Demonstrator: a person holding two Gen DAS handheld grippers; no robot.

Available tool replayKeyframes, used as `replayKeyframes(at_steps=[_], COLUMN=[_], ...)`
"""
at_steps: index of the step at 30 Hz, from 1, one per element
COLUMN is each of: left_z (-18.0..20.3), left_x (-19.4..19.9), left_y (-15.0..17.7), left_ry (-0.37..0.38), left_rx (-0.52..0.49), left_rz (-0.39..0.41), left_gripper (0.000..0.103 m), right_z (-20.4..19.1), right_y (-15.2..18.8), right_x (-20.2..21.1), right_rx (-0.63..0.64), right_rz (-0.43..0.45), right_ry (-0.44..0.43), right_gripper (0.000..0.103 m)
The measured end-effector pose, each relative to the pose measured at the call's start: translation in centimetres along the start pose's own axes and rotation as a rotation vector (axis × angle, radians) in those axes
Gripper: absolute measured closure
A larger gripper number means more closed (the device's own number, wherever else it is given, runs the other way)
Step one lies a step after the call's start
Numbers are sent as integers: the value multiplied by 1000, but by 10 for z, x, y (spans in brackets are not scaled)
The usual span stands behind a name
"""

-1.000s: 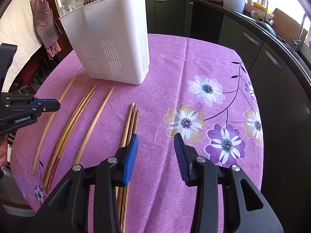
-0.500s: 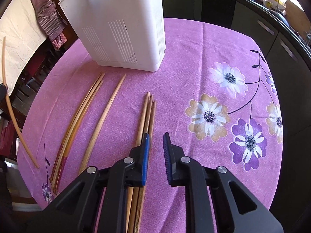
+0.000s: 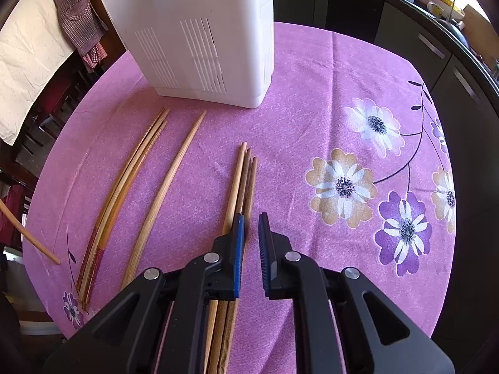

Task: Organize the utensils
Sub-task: 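Lift the chopstick with the left tool while the right tool grasps a chopstick pair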

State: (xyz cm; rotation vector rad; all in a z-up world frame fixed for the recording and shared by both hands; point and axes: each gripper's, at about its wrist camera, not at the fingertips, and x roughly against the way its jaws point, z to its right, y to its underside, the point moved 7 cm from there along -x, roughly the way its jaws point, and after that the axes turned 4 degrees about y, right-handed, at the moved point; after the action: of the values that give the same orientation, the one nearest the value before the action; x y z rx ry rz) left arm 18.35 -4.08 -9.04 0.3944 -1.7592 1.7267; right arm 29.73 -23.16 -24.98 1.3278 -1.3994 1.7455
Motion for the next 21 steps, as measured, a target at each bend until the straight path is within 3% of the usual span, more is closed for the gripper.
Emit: replayKeyframes(at_steps=[5,13,17,21], left_z=[1,2,1,0], left_x=[7,10,11,11], left_y=[2,3,3,3], left_ry=[1,-4,-5,-5], left_rx=[-7,-19,-17,-18], left_rz=[11,14,13,10], left_gripper=[97,97,97,97], right_z=[-4,-7,-7,-1], right_y=[-2,-6,-12,-21], right_x=[-9,-10,11,63], right_rx=[7,13,-11,-41], right_rz=[-32,-13,57,202], right_ry=[-4,33,19,5], right_gripper=[93,96,97,97])
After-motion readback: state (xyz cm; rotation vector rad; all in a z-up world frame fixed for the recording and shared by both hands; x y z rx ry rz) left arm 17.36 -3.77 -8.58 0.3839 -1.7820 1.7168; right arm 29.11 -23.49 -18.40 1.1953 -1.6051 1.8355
